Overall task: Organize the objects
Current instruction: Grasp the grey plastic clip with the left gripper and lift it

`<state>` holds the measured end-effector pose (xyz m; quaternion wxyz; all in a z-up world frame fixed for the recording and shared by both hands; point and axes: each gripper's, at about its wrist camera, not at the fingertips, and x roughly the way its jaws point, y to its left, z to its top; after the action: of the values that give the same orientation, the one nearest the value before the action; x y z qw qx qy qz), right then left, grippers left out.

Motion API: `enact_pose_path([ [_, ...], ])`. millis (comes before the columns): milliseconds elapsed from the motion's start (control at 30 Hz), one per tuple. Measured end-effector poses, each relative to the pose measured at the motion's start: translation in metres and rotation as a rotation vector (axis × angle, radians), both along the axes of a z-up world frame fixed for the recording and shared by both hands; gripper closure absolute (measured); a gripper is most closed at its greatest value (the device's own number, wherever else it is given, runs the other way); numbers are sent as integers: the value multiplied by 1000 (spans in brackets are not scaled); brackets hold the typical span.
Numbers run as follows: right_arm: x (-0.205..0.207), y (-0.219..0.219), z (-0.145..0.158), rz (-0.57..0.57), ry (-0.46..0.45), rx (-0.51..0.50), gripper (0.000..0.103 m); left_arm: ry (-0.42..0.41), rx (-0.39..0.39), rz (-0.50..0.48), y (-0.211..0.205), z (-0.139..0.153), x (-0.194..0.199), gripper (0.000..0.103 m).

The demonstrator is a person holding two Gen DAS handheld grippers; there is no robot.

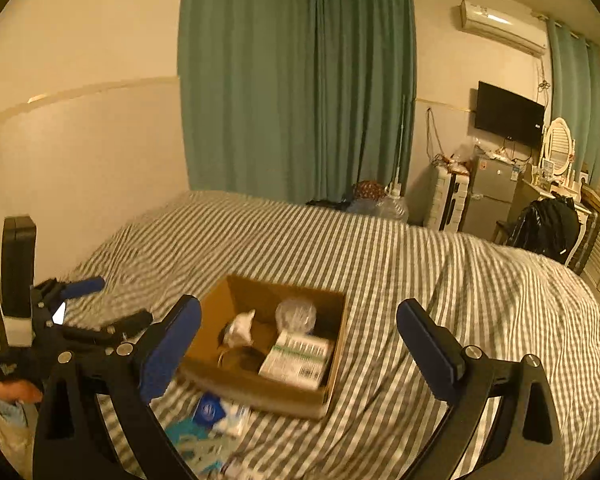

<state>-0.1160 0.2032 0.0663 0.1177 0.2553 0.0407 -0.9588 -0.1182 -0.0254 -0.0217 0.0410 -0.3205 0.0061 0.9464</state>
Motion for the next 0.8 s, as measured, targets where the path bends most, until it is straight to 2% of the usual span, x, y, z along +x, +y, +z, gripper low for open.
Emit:
enact_pose_path([
  [100, 12, -7, -37, 0, -47, 26, 4, -36, -23, 8, 5, -29, 9, 2],
  [200, 16, -11, -79, -17, -118, 43, 4, -107, -43, 4, 13, -66, 17, 2],
  [400, 14, -5, -159, -58, -300, 73, 4, -215, -62, -122, 41, -111, 34, 2],
  [500, 11, 2, -175, -80, -349, 84, 4, -263, -61, -180, 52, -126, 34, 2],
  [700, 9, -2, -175, -80, -354, 93, 4, -389, -33, -210, 55, -150, 25, 2],
  [767, 10, -2, -177, -77, -354, 99, 4, -408, -13, -211, 53, -152, 23, 7],
  [800, 11, -2, -176, -78, -352, 97, 4, -408, -4, -216, 53, -151, 24, 13],
])
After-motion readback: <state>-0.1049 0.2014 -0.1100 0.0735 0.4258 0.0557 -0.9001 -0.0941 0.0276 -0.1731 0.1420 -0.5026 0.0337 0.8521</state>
